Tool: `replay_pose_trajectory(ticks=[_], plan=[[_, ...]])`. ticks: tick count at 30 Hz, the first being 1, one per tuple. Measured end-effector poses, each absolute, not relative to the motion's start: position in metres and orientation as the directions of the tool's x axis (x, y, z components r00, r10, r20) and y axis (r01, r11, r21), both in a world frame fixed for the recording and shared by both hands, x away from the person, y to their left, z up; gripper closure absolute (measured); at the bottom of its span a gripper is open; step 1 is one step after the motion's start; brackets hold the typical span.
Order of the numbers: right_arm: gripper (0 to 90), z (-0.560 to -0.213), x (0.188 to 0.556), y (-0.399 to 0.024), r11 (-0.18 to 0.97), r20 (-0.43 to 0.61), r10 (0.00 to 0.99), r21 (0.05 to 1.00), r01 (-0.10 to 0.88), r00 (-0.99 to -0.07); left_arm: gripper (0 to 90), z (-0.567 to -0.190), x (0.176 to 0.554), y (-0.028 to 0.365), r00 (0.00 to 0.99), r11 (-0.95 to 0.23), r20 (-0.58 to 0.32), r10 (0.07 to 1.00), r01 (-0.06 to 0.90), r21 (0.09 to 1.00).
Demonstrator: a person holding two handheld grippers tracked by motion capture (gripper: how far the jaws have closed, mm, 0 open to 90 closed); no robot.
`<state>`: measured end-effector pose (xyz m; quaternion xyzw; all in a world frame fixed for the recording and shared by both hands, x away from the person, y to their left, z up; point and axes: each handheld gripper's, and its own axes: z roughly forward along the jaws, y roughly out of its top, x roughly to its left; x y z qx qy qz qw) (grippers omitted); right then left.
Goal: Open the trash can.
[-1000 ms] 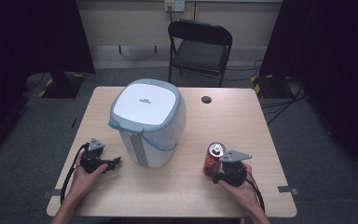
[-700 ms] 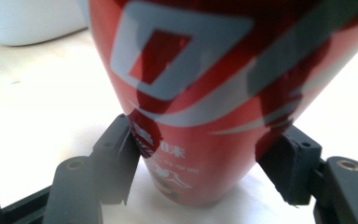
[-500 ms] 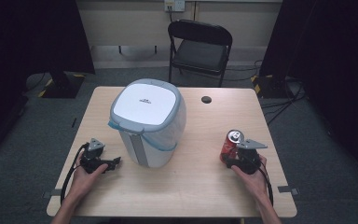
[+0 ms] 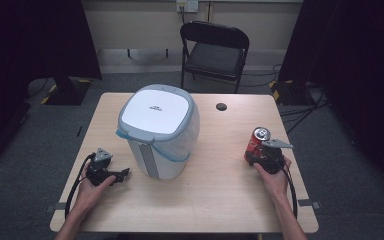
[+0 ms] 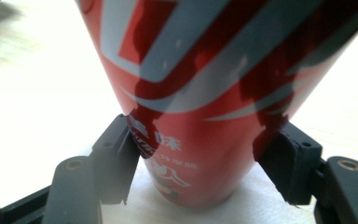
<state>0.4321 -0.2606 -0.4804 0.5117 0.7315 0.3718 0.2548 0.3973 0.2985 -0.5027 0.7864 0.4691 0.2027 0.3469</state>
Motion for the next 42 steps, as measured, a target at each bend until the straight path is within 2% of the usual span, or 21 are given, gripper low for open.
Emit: replay_pose_trajectory(ticks=[3,4,5,6,13,16,18,19,22,25,26,32,35,38,41,42], plan=[[31.5,-0.481,0.433,-0.262,0.198,-0.007,0.945,0.808,0.555,-0.327,10.9,-0.503,0.397,0.298,0.477,-0.32,-0.005,0.879,0.597,0.736],[27.3,-0.481,0.432,-0.262,0.199,-0.01,0.946,0.808,0.555,-0.324,10.9,-0.503,0.397,0.298,0.477,-0.32,-0.005,0.879,0.597,0.736],[27.3,-0.481,0.432,-0.262,0.199,-0.01,0.946,0.808,0.555,-0.324,11.0,-0.503,0.397,0.298,0.477,-0.32,-0.005,0.879,0.597,0.736],[20.8,-0.481,0.431,-0.263,0.189,0.005,0.947,0.801,0.568,-0.322,11.0,-0.503,0.397,0.298,0.476,-0.317,-0.007,0.879,0.597,0.737],[15.0,-0.477,0.417,-0.269,0.164,0.027,0.954,0.785,0.597,-0.297,11.1,-0.503,0.397,0.299,0.483,-0.324,-0.005,0.876,0.595,0.736],[16.9,-0.477,0.404,-0.271,0.186,0.006,0.954,0.773,0.606,-0.299,11.6,-0.501,0.395,0.299,0.486,-0.329,-0.006,0.874,0.601,0.728],[23.7,-0.477,0.388,-0.272,0.189,0.012,0.951,0.768,0.612,-0.309,16.2,-0.499,0.394,0.299,0.5,-0.351,0.005,0.866,0.601,0.718],[23.7,-0.477,0.388,-0.272,0.189,0.012,0.951,0.768,0.612,-0.309,16.9,-0.499,0.394,0.299,0.5,-0.351,0.005,0.866,0.601,0.718],[31.9,-0.469,0.372,-0.261,0.208,0.035,0.925,0.786,0.582,-0.377,20.9,-0.495,0.392,0.296,0.513,-0.369,0.005,0.858,0.61,0.701],[32.5,-0.466,0.369,-0.25,0.221,0.051,0.905,0.791,0.57,-0.423,23.1,-0.494,0.389,0.292,0.533,-0.382,0.002,0.846,0.605,0.699],[33.2,-0.464,0.368,-0.236,0.246,0.053,0.883,0.794,0.556,-0.467,23.2,-0.49,0.386,0.287,0.546,-0.384,-0.001,0.838,0.59,0.711],[34.3,-0.462,0.386,-0.191,0.287,0.061,0.832,0.803,0.522,-0.551,22.9,-0.477,0.377,0.274,0.573,-0.333,-0.048,0.818,0.541,0.772],[34.3,-0.463,0.403,-0.168,0.311,0.055,0.806,0.808,0.5,-0.59,22.0,-0.476,0.374,0.269,0.589,-0.287,-0.114,0.8,0.543,0.789],[32.8,-0.465,0.424,-0.148,0.323,0.049,0.797,0.807,0.494,-0.602,20.8,-0.473,0.372,0.26,0.609,-0.332,-0.065,0.791,0.515,0.79],[30.5,-0.468,0.439,-0.139,0.308,0.073,0.799,0.803,0.51,-0.597,18.2,-0.472,0.371,0.254,0.608,-0.331,-0.064,0.791,0.514,0.791],[30.5,-0.471,0.456,-0.131,0.297,0.097,0.803,0.791,0.534,-0.589,17.5,-0.472,0.371,0.251,0.612,-0.327,-0.071,0.788,0.512,0.794]])
